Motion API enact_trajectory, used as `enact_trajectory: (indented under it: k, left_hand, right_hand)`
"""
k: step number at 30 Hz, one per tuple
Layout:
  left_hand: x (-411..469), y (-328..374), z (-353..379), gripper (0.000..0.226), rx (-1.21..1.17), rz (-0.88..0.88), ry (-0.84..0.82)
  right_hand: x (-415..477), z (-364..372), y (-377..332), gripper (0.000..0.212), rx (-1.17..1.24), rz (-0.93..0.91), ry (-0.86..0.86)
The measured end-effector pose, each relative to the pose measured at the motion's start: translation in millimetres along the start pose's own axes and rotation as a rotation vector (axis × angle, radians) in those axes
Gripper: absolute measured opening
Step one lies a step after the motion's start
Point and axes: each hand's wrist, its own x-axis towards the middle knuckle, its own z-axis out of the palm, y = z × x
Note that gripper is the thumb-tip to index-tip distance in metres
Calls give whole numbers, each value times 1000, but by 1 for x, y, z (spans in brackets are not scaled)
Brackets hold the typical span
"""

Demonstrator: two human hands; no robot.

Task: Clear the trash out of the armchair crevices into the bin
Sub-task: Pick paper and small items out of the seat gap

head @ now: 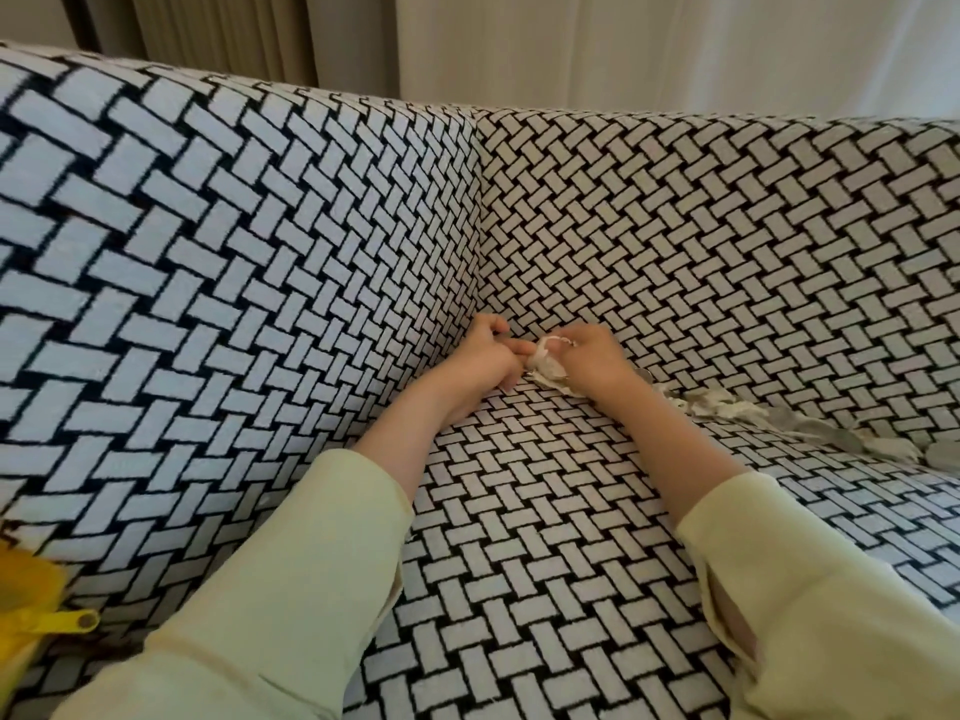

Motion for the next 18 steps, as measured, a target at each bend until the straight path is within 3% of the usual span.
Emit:
enact_trajectory:
  k: [5,8,10,12,15,18]
  left_hand:
    - [-8,1,12,54,-221,45,-19]
    - [-10,2,10,31,-440,97,38]
    - [-9,0,11,13,-327,116,44]
    - [-11,-1,13,11,-94,126,31]
    - [-15,-2,12,19,-10,122,8]
    - [-18,-2,6,43,-45,66,23]
  right_hand:
    - [-7,-11,-2,29,232,121,-122]
    - [-13,-18,-9,18,389,135,-325]
    - [-15,-18,-14,14,373,130,-426]
    - [-15,-19,-15,23,395,104,-493]
    - [-13,-29,-8,26,562,118,-565]
    - [-14,-37,-4,25,507,55,-610]
